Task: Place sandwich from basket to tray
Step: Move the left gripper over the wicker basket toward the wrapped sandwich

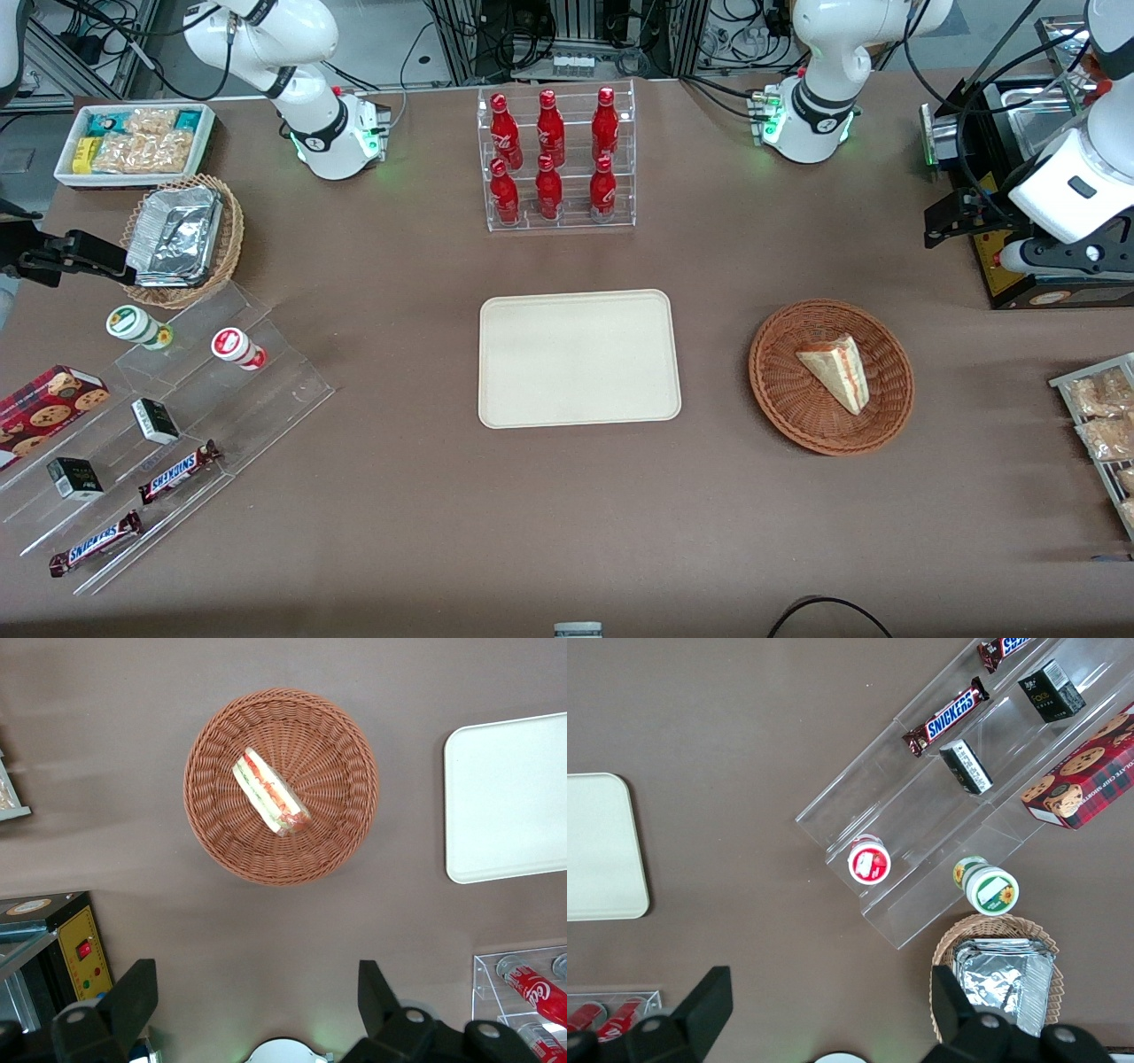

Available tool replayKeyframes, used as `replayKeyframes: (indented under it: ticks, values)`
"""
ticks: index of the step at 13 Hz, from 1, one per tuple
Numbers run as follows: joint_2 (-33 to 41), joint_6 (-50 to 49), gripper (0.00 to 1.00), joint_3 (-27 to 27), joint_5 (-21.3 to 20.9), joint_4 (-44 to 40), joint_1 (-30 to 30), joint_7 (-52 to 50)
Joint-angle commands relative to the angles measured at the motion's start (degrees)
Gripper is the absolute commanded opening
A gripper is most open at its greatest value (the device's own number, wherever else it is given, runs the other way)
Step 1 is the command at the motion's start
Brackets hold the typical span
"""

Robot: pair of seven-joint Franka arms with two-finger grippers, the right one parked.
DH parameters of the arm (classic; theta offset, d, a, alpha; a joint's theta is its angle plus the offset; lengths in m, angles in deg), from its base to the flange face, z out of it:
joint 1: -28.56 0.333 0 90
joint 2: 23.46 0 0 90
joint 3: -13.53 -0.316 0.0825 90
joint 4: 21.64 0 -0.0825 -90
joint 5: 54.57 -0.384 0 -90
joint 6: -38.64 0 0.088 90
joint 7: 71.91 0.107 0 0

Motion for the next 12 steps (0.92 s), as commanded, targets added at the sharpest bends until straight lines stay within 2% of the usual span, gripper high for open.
replayKeyframes:
  ticks: [1, 3, 5, 9, 12]
  values:
    - [-0.3, 0.6, 1.00, 0.6, -0.2, -0.3, 0.7, 1.0]
    - [-0.4, 1.3, 1.00, 0.7, 0.3, 1.0, 0.7, 1.0]
    - [-0.3, 4.5, 1.00, 0.7, 0.1, 5.9, 0.7, 1.1]
    - [-0.5, 18.0, 1.00, 1.1, 0.1, 17.6, -0.2, 0.7]
    - [-1.2, 33.8, 1.00, 1.1, 0.0, 28.4, -0.4, 0.1]
